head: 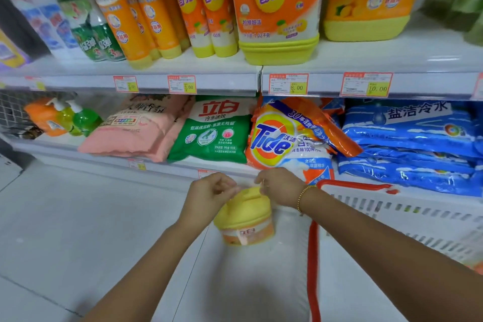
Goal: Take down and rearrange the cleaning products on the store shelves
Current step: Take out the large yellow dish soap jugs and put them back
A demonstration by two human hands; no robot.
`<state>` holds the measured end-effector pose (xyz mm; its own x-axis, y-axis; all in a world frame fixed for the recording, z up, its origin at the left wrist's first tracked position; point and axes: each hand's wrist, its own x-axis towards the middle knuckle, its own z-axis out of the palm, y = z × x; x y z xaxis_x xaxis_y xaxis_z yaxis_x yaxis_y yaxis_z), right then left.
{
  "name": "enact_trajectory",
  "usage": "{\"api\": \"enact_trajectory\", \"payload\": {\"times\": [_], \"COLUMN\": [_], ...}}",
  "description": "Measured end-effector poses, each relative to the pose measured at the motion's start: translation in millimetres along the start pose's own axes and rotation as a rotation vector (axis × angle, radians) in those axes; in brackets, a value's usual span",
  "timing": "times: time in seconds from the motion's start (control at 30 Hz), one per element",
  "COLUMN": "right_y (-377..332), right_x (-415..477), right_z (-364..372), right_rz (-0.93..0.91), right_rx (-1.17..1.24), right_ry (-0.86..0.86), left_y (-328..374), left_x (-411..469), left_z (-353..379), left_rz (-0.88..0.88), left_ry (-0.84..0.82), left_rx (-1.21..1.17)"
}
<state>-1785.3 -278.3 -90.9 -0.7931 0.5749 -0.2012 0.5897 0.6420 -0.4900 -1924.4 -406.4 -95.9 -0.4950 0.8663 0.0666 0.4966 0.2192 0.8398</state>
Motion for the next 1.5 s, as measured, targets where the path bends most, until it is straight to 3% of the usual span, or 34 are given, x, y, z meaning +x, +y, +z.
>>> {"api": "enact_trajectory", "payload": {"times": [0.17,0.3,0.37,0.47,0.53,0.6,0.73,0.9,1.07,1.17,1.33,1.5], "right_y": [-8.4,33.2,76.4,133.9,155.2,159.9,164.9,168.5,168.9,168.5,163.0,143.7], "right_x": [-44.1,-95.2,-108.4,-113.4,-110.2,-104.6,-99.1,-98.2,-96.3,-96.9,-103.7,-125.7], "right_z": [-129.4,-215.6,-234.2,-235.6,-227.5,-219.0,-215.9,-215.9,-216.5,-217.6,-223.8,-234.1], "right_rz": [-0.094,0.005,0.125,0.305,0.361,0.364,0.354,0.3,0.271,0.267,0.249,0.014], "right_rx": [0.078,-0.014,-0.154,-0.197,-0.295,-0.425,-0.49,-0.504,-0.445,-0.33,-0.073,0.501], "right_ry": [0.372,1.019,1.198,1.182,1.218,1.262,1.311,1.334,1.369,1.314,1.214,1.161], "left_y": [126.8,216.3,252.0,288.0,304.9,315.8,322.0,309.0,316.4,326.7,324.1,304.1], "left_x": [14.2,49.0,76.5,125.6,155.3,177.8,195.6,194.8,197.0,203.2,180.6,115.0], "left_z": [-1.3,22.7,46.0,79.9,98.4,111.2,125.4,134.3,127.1,120.8,111.8,107.6], "left_rz": [0.37,0.489,0.532,0.487,0.456,0.368,0.167,0.167,0.213,0.222,0.362,0.614], "left_ry": [0.095,0.117,0.078,0.044,0.108,0.162,0.1,0.206,0.121,0.021,0.078,0.129], "left_rx": [0.001,-0.129,-0.165,-0.155,-0.142,-0.201,-0.353,-0.282,-0.349,-0.462,-0.315,-0.165]}}
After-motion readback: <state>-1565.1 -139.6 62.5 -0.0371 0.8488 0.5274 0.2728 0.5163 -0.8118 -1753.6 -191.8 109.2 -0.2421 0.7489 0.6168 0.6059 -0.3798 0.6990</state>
